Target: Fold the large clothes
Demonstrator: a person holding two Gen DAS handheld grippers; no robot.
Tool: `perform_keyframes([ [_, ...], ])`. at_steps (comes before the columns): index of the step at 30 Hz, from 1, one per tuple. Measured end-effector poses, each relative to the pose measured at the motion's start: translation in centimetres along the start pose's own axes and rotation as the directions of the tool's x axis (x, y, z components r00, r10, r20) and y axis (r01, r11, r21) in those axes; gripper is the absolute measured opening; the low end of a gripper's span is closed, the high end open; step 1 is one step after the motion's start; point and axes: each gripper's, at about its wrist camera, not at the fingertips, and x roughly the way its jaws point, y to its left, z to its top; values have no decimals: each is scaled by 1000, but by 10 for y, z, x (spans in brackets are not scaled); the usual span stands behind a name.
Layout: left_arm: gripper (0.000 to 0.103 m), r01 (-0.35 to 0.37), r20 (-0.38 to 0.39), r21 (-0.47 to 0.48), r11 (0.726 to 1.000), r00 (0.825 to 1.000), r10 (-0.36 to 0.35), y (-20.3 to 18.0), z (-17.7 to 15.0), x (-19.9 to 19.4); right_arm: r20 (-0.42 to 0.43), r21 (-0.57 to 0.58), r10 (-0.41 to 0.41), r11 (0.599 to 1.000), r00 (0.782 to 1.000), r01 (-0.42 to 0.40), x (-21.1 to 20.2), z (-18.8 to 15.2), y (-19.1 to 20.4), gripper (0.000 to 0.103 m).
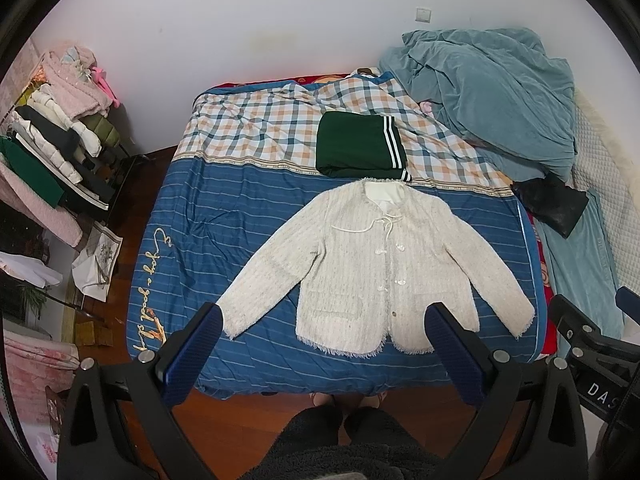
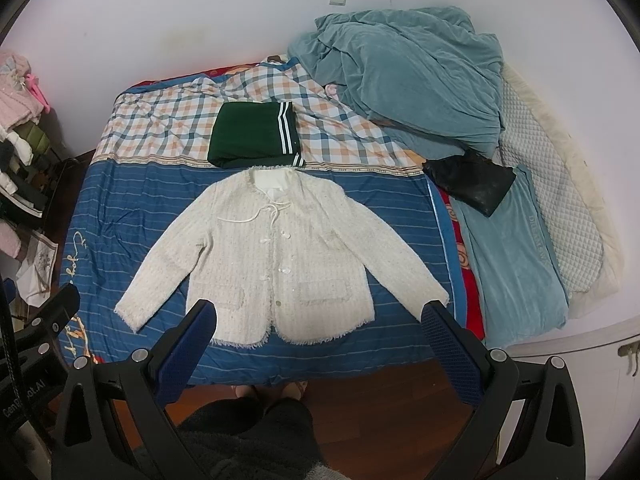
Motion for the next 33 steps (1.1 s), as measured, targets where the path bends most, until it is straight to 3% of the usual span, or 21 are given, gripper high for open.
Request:
perform_keyframes([
  [33,103,2,5,0,1000,1000,-2,-3,5,1,0,2,2,1000,1000,-2,-1,2,-7,103],
])
